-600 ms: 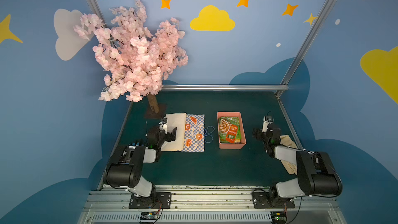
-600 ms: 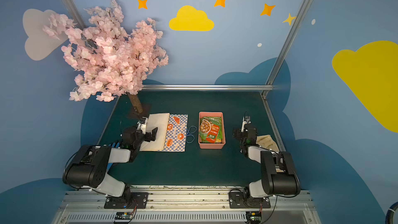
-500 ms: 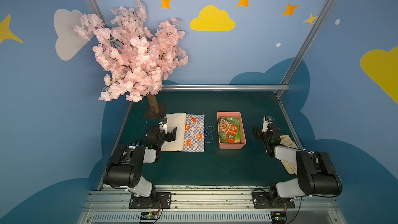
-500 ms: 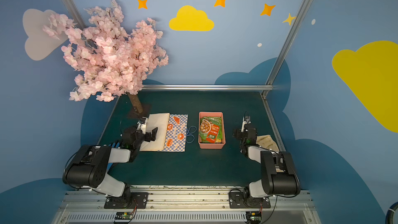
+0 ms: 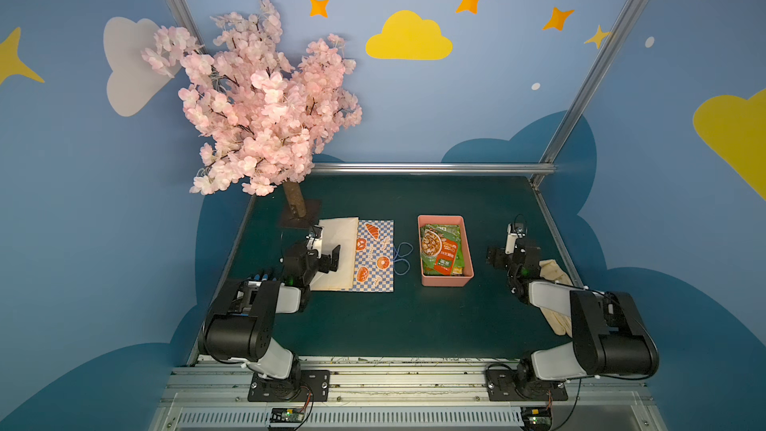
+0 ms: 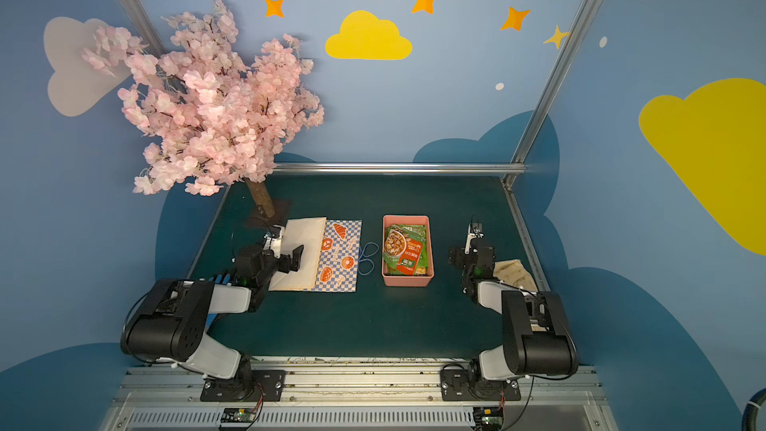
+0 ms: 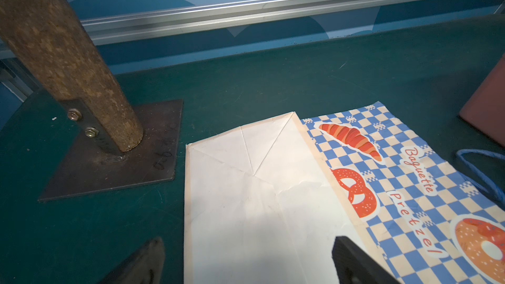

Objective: Place the condiment packets inside the bag
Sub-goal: Pick up the paper bag from the center of the board.

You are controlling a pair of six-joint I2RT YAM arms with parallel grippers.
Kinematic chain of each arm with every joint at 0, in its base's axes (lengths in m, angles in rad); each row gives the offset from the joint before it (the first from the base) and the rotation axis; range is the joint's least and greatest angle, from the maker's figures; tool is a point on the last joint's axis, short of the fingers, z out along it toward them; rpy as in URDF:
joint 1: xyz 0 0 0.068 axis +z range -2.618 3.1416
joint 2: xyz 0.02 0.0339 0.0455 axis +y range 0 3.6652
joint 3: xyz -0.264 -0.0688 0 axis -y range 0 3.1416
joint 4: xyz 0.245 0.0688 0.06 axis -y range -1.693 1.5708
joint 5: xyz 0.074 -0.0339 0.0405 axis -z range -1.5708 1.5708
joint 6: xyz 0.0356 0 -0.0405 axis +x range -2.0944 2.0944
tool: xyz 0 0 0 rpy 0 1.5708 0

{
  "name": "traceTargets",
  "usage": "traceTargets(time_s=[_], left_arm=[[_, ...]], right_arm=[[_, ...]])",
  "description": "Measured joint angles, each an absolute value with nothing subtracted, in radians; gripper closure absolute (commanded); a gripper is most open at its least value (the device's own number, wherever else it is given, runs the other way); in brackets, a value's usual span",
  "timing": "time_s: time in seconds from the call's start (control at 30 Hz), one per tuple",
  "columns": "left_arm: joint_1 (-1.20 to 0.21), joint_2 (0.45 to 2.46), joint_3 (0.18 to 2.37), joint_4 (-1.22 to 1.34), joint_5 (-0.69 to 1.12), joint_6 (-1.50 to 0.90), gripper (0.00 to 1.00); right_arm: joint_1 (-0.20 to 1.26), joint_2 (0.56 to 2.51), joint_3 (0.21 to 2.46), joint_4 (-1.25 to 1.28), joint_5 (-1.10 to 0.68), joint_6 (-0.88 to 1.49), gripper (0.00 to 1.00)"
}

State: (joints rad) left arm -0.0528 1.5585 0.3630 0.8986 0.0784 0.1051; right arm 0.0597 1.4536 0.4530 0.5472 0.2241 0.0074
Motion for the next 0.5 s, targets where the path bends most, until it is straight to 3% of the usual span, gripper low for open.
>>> traceTargets(time_s=[0.1, 0.23, 0.37, 0.5], left_arm=[[-0.053, 1.504, 0.371, 0.829, 0.093, 0.111, 0.0], [-0.053, 1.345, 0.517, 0.544, 0.144, 0.16, 0.0], [-0.053, 1.272, 0.73, 0.265, 0.231, 0.215, 0.0], [-0.072, 1.256, 0.83, 0.017, 0.313, 0.27, 0.0]], right_arm=[[0.094, 1.376, 0.47, 0.457, 0.318, 0.023, 0.02], [0.152, 1.158, 0.603, 0.243, 0.354, 0.08, 0.02], [0.154, 1.009, 0.737, 0.173, 0.289, 0.235, 0.02], [0.132, 0.951, 0.732, 0.167, 0.151, 0.447, 0.02]])
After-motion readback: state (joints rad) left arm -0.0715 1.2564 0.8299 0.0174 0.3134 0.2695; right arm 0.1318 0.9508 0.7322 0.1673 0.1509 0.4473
